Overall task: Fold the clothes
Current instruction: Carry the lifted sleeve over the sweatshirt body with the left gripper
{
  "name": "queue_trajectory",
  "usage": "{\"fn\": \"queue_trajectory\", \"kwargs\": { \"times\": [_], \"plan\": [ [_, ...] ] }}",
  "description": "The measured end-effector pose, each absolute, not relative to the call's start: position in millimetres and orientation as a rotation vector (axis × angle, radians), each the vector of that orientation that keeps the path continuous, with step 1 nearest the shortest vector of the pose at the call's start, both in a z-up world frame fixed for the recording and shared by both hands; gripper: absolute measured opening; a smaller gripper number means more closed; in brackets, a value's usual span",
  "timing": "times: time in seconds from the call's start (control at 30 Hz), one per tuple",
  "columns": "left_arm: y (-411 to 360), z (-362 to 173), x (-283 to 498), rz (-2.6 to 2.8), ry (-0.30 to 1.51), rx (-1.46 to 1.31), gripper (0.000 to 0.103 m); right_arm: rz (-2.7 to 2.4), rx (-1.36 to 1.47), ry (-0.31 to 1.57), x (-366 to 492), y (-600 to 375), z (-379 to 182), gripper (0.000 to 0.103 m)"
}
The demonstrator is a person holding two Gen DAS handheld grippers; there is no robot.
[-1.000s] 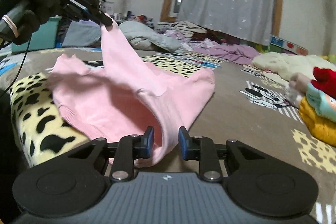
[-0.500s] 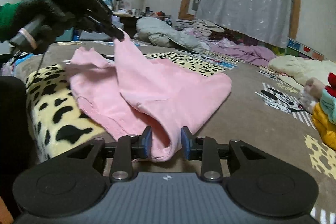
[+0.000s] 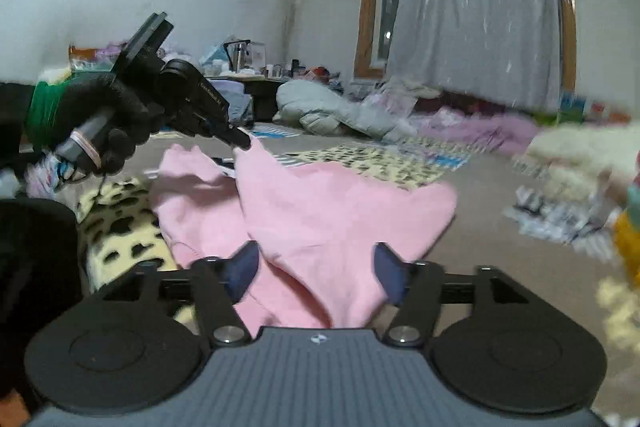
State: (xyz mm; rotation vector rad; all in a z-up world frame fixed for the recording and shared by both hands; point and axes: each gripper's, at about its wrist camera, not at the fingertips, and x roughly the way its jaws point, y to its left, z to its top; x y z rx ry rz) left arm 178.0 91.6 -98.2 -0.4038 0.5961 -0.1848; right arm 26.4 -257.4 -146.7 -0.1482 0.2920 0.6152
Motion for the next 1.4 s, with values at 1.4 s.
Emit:
{"fn": "queue_trajectory", "kwargs": {
  "times": [1.4],
  "plan": [
    [-115,-89,340,-0.220,0.786,-0.268,0.002,0.743,0.026,0.467,63,-267,-163,0.061]
  ]
}}
